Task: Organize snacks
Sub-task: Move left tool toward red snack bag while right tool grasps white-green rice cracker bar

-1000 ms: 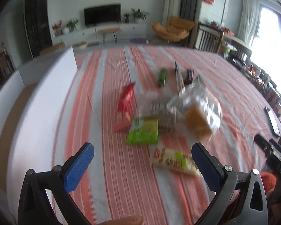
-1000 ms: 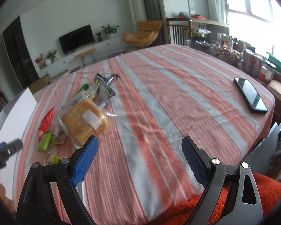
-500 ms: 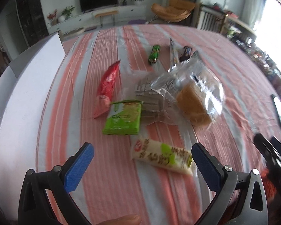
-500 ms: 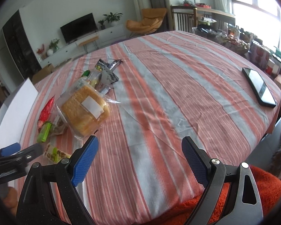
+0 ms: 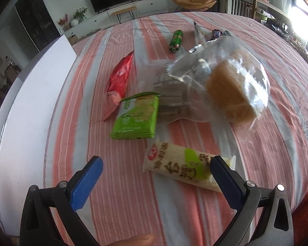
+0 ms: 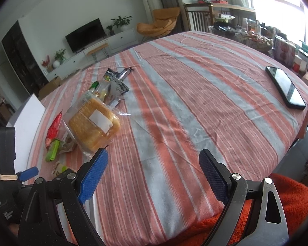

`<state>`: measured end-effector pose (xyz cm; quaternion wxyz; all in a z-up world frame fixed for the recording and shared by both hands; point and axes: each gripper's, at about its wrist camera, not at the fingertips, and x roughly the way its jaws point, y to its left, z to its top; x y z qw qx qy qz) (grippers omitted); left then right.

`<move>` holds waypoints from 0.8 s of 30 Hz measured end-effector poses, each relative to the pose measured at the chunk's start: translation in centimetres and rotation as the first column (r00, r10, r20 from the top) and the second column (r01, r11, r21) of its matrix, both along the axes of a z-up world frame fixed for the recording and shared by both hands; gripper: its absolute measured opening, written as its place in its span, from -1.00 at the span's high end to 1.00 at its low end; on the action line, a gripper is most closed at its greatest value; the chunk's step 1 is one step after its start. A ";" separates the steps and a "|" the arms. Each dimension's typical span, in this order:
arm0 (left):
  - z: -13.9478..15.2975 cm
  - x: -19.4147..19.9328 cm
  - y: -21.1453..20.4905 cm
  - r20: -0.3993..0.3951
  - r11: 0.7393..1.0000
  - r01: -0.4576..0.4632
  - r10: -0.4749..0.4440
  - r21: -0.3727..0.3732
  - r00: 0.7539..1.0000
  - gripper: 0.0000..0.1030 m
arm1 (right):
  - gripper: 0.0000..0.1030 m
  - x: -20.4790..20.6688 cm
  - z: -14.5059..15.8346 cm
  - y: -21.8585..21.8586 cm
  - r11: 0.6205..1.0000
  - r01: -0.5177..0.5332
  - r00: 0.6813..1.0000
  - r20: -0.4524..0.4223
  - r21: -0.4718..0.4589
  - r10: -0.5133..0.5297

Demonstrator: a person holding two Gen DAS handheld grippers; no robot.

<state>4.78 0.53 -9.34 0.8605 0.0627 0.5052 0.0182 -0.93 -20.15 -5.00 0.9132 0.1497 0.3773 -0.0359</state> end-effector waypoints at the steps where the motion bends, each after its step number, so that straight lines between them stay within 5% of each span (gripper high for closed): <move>1: 0.1 -0.1 0.2 -0.004 1.000 0.002 -0.002 -0.003 1.000 -1.00 | -0.79 0.0 0.0 0.0 1.000 0.000 1.000 0.001 0.000 0.000; 5: 0.7 0.3 1.9 -0.026 0.999 -0.014 0.013 -0.052 1.000 -1.00 | -0.79 0.0 0.0 -0.1 1.000 0.005 1.000 0.003 0.004 -0.005; 10: 3.3 1.3 7.2 -0.033 0.960 -0.109 0.104 -0.257 0.994 -1.00 | -0.79 -0.1 0.1 -0.1 1.000 0.005 1.000 0.007 0.005 -0.005; 14: 3.5 1.8 8.7 -0.052 0.956 -0.115 0.105 -0.270 0.993 -1.00 | -0.79 0.2 0.0 0.3 1.000 -0.019 1.000 -0.011 -0.005 0.019; 16: 3.3 1.9 8.9 -0.054 0.960 -0.105 0.094 -0.260 0.994 -1.00 | -0.79 0.5 0.0 1.1 0.993 -0.117 0.993 0.000 0.028 0.117; 18: 3.4 2.2 9.3 -0.054 0.961 -0.101 0.090 -0.259 0.995 -1.00 | -0.79 0.9 0.0 2.3 0.966 -0.248 0.969 0.011 0.070 0.248; 21: 3.9 3.1 10.3 -0.056 0.963 -0.105 0.094 -0.250 0.994 -1.00 | -0.79 2.9 -0.4 6.4 0.867 -0.493 0.867 -0.046 0.074 0.497; 23: 4.6 3.2 11.2 -0.046 0.960 -0.116 0.108 -0.254 0.993 -1.00 | -0.79 4.7 -1.5 10.5 0.762 -0.647 0.754 -0.122 0.034 0.646; 24: 4.8 3.2 11.6 -0.047 0.959 -0.121 0.113 -0.257 0.992 -1.00 | -0.79 5.2 -1.8 11.6 0.740 -0.672 0.732 -0.141 0.010 0.666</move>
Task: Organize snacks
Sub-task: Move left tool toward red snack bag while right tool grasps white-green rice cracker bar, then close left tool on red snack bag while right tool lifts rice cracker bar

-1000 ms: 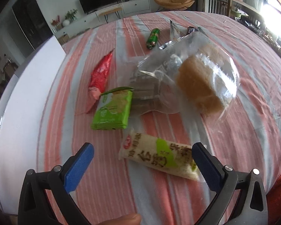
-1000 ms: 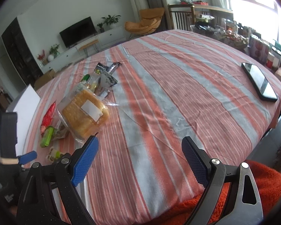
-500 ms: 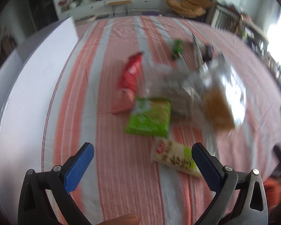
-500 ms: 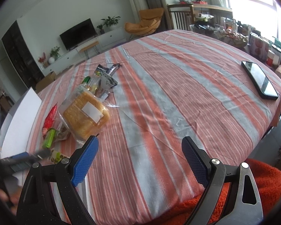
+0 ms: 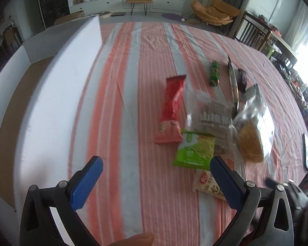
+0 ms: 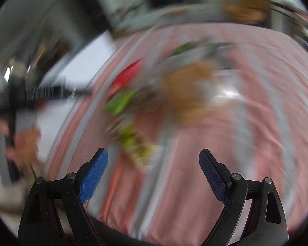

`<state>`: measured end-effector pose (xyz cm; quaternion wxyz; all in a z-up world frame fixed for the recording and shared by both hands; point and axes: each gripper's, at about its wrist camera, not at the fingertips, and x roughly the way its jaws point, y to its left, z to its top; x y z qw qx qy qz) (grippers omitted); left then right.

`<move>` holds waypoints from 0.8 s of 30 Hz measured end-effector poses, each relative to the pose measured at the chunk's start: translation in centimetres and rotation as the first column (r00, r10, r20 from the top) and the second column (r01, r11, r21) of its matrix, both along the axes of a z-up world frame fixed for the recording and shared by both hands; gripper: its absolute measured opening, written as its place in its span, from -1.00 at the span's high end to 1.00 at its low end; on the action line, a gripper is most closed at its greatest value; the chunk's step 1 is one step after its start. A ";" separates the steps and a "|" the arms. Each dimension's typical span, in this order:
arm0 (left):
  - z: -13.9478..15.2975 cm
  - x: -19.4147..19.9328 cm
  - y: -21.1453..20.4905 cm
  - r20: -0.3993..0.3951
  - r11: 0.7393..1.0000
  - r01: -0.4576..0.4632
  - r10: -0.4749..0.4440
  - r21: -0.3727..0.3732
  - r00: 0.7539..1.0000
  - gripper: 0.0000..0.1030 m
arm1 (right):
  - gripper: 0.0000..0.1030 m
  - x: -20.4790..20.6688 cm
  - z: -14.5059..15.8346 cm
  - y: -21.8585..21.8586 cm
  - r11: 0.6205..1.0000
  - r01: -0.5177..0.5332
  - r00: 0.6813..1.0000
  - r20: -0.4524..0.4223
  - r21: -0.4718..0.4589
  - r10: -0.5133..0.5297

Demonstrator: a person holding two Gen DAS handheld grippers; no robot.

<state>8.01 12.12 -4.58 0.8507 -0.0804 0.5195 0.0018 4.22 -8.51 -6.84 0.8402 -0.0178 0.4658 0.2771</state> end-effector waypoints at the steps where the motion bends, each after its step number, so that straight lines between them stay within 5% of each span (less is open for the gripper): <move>1: 0.0 -0.2 0.4 -0.007 1.000 -0.002 0.002 -0.002 1.000 -1.00 | -0.79 1.0 -0.7 2.0 0.997 -0.048 0.999 -0.002 -0.064 0.048; 10: -0.8 0.1 1.8 -0.043 0.999 0.012 -0.010 0.043 0.999 -1.00 | -0.70 3.0 -2.5 7.2 0.964 -0.113 0.993 0.015 -0.243 0.120; 11: -0.6 0.6 1.8 -0.041 0.999 0.011 -0.009 0.039 0.999 -1.00 | -0.54 2.5 -2.3 7.2 0.962 -0.109 0.992 0.032 -0.249 0.121; 14: -0.6 3.9 1.0 -0.042 0.997 0.036 -0.034 0.062 0.999 -1.00 | 0.34 1.1 -1.8 6.3 0.972 -0.068 0.995 0.049 -0.223 0.081; 18: -2.0 8.7 -0.7 -0.083 0.995 0.090 -0.085 0.053 0.993 -0.99 | 0.39 0.5 -2.1 4.9 0.987 0.030 0.997 0.074 -0.157 -0.019; 24: -5.9 12.8 0.1 -0.195 0.999 0.027 -0.022 0.026 0.981 -0.99 | 0.34 1.0 -2.0 3.6 0.984 0.106 0.993 0.072 -0.145 -0.096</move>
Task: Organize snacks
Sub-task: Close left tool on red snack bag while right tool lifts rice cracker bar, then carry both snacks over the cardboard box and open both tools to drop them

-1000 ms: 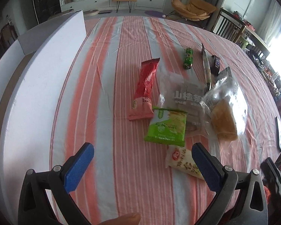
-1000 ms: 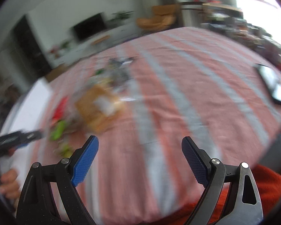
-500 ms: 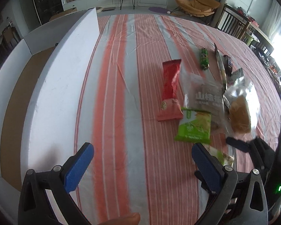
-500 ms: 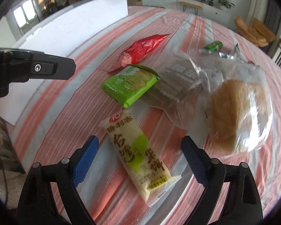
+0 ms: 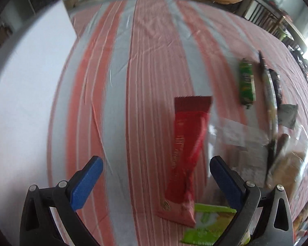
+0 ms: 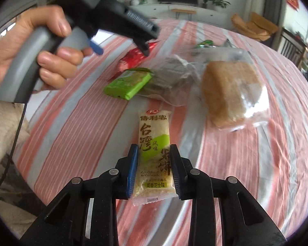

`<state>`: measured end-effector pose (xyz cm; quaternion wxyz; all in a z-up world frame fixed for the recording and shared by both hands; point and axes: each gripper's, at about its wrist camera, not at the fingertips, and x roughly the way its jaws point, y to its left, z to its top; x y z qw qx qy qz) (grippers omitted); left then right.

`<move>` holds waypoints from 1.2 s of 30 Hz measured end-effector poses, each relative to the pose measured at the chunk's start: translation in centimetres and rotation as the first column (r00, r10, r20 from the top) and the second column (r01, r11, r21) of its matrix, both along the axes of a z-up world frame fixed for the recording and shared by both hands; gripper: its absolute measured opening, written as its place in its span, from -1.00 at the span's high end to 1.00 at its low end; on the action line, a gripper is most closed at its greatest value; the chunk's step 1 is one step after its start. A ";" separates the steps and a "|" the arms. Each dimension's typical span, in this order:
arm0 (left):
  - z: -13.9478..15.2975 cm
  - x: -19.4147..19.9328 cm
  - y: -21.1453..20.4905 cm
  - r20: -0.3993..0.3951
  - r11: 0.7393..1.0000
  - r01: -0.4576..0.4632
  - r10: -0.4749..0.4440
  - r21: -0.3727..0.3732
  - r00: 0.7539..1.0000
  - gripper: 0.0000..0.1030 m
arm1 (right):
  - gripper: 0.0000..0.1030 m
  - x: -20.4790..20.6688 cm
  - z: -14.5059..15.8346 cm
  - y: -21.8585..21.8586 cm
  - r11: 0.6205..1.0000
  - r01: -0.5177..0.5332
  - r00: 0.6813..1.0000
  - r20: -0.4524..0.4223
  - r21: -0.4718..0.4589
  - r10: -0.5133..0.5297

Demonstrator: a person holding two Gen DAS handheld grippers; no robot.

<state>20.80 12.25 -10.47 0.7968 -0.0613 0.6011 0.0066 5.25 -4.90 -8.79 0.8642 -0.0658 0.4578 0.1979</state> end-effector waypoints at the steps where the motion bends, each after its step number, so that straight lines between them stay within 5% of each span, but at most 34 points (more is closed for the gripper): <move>1: -0.4 0.1 0.3 -0.014 1.000 -0.002 0.001 -0.005 1.000 -0.99 | 0.35 0.0 0.1 -0.5 1.000 0.007 1.000 -0.003 0.013 -0.007; 4: -1.4 -0.1 0.7 -0.029 0.997 0.013 -0.011 0.074 1.000 -1.00 | 0.35 0.8 0.1 -0.8 0.999 0.028 1.000 -0.012 0.042 -0.027; 8: -1.4 -0.5 1.1 0.046 0.995 0.063 -0.067 0.083 0.997 -1.00 | 0.34 0.8 0.4 -1.0 0.998 0.032 0.999 -0.019 0.055 -0.031; 11: -1.4 -0.1 1.5 -0.011 0.993 0.082 -0.081 0.083 0.997 -0.90 | 0.38 0.1 0.5 -1.7 0.997 0.035 0.999 -0.042 0.072 -0.032; 13: -0.3 -0.4 1.6 0.025 0.993 0.084 -0.086 0.081 0.996 -0.07 | 0.40 0.1 0.5 -2.8 0.987 0.054 0.994 -0.104 0.152 -0.039; 14: 0.3 -0.6 1.5 0.043 0.991 0.097 -0.102 0.097 0.994 0.58 | 0.41 0.5 0.4 -4.1 0.961 0.093 0.984 -0.169 0.259 -0.049; 15: 0.4 -0.7 1.6 0.039 0.990 0.111 -0.115 0.085 0.993 0.73 | 0.41 0.8 0.3 -5.0 0.942 0.118 0.978 -0.202 0.315 -0.055; 18: 1.5 -2.0 2.0 0.085 0.994 0.111 -0.110 -0.008 0.990 0.75 | 0.41 1.3 -0.4 -8.0 0.822 0.228 0.943 -0.329 0.522 -0.053; 24: 5.9 -7.3 2.5 0.219 0.972 0.118 -0.072 -0.202 0.973 0.75 | 0.41 1.9 -0.9 -10.4 0.610 0.326 0.911 -0.413 0.722 0.001; 31: 14.7 -14.1 6.6 0.390 0.931 0.143 0.000 -0.337 0.921 0.76 | 0.41 2.9 6.1 -6.2 0.615 0.197 0.953 -0.295 0.764 0.062; 36: 18.8 -18.4 12.6 0.435 0.939 0.065 0.094 -0.337 0.895 0.75 | 0.41 4.3 11.4 0.7 0.636 0.051 0.964 -0.204 0.770 0.170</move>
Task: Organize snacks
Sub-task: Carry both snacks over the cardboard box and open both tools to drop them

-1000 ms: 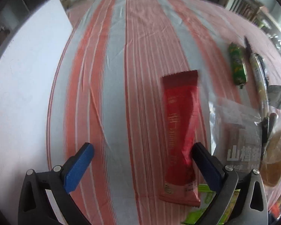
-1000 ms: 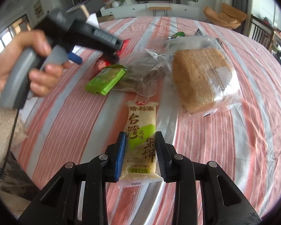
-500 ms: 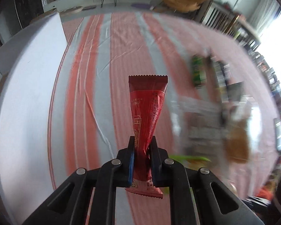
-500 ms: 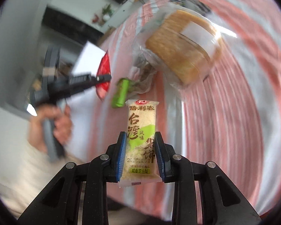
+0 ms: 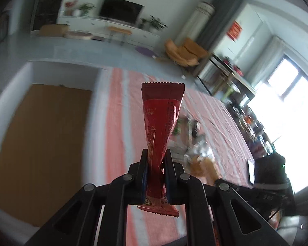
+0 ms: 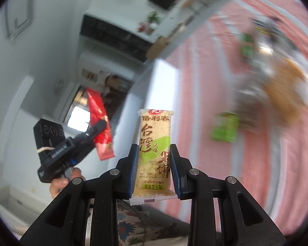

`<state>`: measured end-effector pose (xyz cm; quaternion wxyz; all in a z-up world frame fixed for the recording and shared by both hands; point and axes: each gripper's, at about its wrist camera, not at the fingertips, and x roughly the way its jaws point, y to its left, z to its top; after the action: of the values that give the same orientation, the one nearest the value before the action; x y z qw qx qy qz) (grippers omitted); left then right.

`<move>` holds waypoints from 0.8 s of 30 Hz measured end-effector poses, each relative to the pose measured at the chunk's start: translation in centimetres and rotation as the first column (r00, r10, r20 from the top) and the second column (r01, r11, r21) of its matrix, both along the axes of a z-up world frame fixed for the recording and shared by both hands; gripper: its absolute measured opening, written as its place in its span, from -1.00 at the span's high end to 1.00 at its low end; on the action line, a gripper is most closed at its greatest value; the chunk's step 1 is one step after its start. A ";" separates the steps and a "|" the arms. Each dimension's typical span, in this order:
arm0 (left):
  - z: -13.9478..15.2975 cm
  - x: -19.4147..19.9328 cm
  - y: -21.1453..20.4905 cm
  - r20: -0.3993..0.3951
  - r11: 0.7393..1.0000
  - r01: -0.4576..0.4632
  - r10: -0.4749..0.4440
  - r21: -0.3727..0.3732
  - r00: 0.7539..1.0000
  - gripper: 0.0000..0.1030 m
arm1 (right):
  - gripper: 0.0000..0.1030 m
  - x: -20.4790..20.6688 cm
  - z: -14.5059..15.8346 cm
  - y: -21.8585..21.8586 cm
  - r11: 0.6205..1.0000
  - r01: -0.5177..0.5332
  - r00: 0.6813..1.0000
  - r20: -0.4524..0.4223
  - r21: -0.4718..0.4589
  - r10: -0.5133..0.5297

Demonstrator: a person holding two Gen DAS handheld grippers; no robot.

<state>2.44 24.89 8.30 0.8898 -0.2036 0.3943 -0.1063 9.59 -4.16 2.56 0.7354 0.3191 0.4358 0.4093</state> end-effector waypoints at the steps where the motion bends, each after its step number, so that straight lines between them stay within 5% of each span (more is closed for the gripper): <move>1: 0.3 -0.6 1.8 -0.003 0.999 -0.039 0.039 0.008 0.999 0.75 | 0.41 0.6 1.2 2.3 0.999 -0.035 0.999 0.023 0.000 0.035; 7: -1.7 -2.7 11.2 -0.071 0.955 -0.277 0.285 0.106 0.956 0.75 | 0.41 2.3 5.0 13.3 0.978 -0.208 0.973 0.093 -0.017 0.209; 13: -7.0 -2.7 16.2 -0.166 0.892 -0.414 0.443 0.184 0.881 0.74 | 0.40 2.4 3.2 22.1 0.941 -0.304 0.942 0.098 -0.150 0.321; 15: -8.5 -2.5 16.5 -0.194 0.872 -0.437 0.479 0.221 0.856 0.64 | 0.12 2.6 2.5 24.4 0.919 -0.281 0.938 0.126 -0.277 0.324; 17: -9.6 -2.2 16.6 -0.211 0.855 -0.459 0.508 0.242 0.835 0.02 | -0.36 2.7 2.1 25.2 0.893 -0.246 0.930 0.168 -0.376 0.327; 18: -9.9 -2.2 16.6 -0.210 0.851 -0.467 0.516 0.241 0.831 -0.39 | -0.38 2.6 1.9 24.8 0.889 -0.224 0.927 0.193 -0.399 0.321; 21: -10.2 -1.5 15.6 -0.168 0.837 -0.498 0.537 0.224 0.827 -0.59 | -0.38 2.9 0.5 21.9 0.860 -0.126 0.924 0.256 -0.495 0.283; 24: -10.1 0.1 13.2 -0.157 0.872 -0.452 0.481 0.186 0.863 -0.59 | -0.41 3.6 -1.3 16.9 0.848 -0.036 0.945 0.260 -0.528 0.201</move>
<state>2.52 38.08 -1.84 0.8574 -0.2385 0.4264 0.1617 13.19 12.77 1.30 0.8251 0.0152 0.4296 0.3666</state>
